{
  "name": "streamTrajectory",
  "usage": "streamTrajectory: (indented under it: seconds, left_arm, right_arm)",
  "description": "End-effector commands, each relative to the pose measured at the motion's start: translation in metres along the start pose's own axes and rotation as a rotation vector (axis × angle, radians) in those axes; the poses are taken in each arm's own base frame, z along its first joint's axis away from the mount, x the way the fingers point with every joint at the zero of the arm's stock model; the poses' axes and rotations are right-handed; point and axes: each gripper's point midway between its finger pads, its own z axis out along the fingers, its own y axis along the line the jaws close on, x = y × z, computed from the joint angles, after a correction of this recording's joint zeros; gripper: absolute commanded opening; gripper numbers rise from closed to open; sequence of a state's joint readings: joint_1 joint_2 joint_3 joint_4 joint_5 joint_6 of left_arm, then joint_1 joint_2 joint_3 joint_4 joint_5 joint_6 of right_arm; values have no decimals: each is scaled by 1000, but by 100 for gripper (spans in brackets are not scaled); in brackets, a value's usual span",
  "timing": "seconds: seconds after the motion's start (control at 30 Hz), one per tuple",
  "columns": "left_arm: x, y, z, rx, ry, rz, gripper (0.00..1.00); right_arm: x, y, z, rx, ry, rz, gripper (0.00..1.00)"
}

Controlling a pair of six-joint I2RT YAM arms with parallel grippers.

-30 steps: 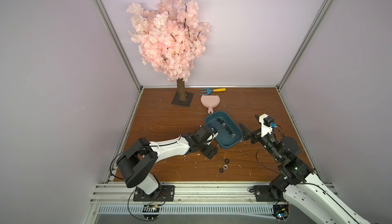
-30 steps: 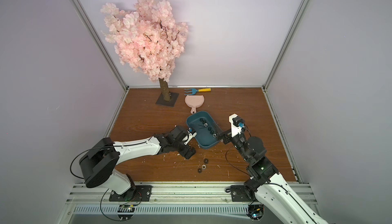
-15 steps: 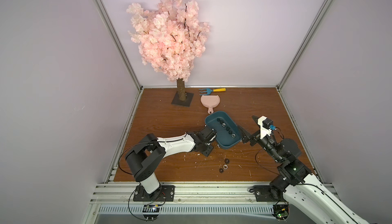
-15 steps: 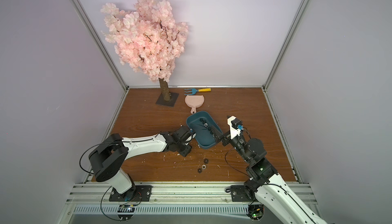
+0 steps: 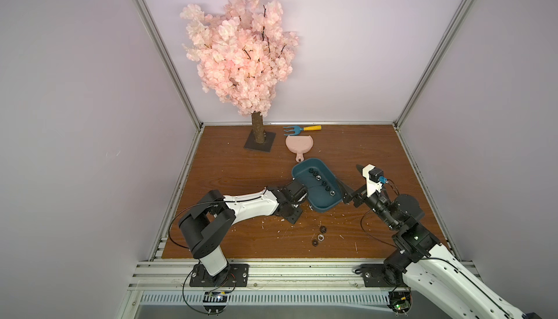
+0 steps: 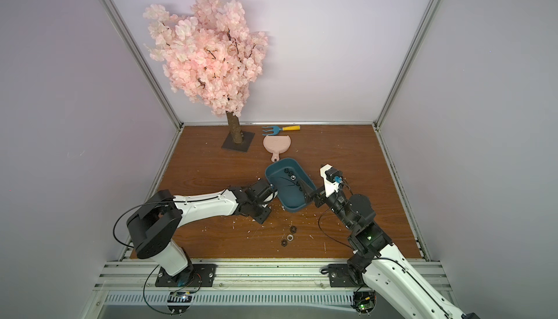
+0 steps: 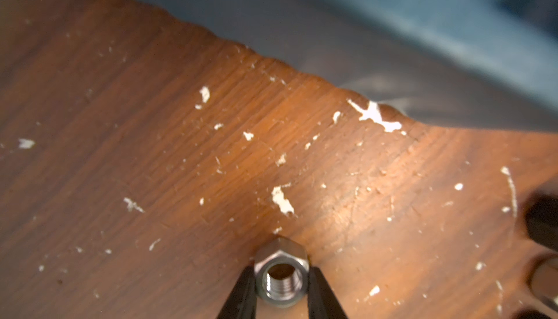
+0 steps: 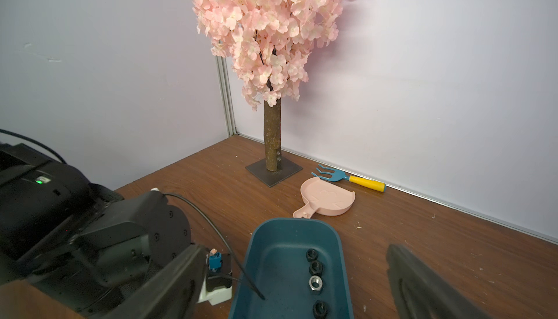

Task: Put the nuts on the desktop into the storage box
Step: Pick up the nut from the center of the board.

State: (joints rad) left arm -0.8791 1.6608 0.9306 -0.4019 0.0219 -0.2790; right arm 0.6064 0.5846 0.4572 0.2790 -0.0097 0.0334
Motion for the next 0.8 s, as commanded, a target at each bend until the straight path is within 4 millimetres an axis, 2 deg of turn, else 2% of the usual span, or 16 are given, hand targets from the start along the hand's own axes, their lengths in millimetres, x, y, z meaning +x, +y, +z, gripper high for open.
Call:
streamTrajectory:
  seconds: [0.0, 0.2, 0.3, 0.37, 0.47, 0.6, 0.7, 0.77]
  left_arm:
    - [-11, 0, -16, -23, -39, 9, 28]
    - [-28, -4, -25, 3, -97, 4, 23]
    - [-34, -15, -33, 91, -140, -8, 23]
    - [-41, -21, -44, 171, -194, -39, 22]
    - [-52, -26, -72, 302, -305, -82, 22]
    - [-65, -44, -122, 467, -477, -54, 22]
    - [-68, -63, -162, 615, -604, -9, 23]
    - [-68, -70, -185, 681, -682, 1, 22]
  right_arm:
    - [-23, 5, 0, -28, -67, -11, 99]
    - [-20, 9, -1, -53, -58, -15, 99]
    - [-15, 14, -1, -82, -54, -33, 99]
    - [-7, 26, -3, -150, -52, -88, 99]
    - [2, 48, -13, -281, -103, -177, 99]
    - [3, 68, -33, -391, -242, -247, 99]
    - [1, 81, -42, -466, -298, -282, 99]
    - [4, 92, -46, -533, -303, -322, 99]
